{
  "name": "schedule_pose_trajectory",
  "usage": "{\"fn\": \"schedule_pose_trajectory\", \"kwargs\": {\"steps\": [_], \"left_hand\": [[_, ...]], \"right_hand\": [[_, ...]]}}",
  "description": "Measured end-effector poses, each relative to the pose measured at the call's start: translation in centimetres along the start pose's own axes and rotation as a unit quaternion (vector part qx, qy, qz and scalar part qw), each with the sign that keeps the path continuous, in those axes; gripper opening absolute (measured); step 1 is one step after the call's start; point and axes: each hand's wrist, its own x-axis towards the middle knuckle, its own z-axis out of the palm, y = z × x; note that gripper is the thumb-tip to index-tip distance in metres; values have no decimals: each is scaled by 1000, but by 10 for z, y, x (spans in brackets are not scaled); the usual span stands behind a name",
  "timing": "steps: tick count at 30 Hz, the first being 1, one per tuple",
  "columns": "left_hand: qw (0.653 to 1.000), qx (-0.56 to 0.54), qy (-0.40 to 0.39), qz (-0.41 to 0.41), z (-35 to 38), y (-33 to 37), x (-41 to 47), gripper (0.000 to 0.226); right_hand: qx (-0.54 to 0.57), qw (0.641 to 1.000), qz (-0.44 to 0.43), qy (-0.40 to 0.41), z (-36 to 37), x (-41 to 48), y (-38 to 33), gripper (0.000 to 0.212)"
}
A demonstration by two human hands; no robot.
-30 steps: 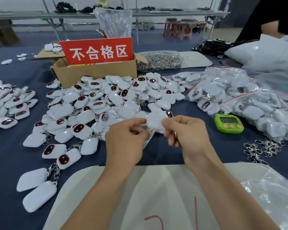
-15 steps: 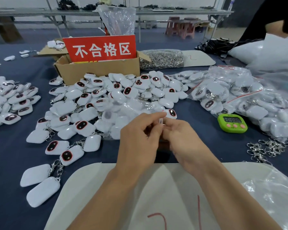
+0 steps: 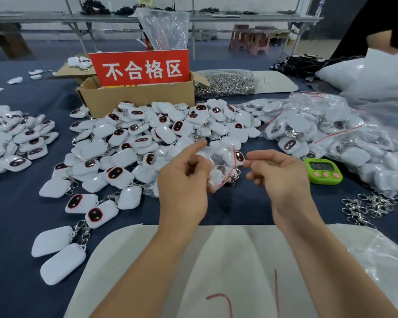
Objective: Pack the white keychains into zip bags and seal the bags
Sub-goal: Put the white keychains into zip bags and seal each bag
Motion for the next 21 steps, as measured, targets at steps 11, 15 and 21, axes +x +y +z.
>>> {"fn": "schedule_pose_trajectory", "kwargs": {"steps": [11,15,21], "left_hand": [[953,-251,144,-85,-28,42,39,31],[956,-248,158,-24,-51,70,57,33],[971,-113,172,123,-68,86,60,35]], "right_hand": [[-447,876,-92,-158,18,-18,10,44],[-420,893,-98,-125,18,-17,8,21],[-364,918,-106,-113,16,-18,7,37]]}}
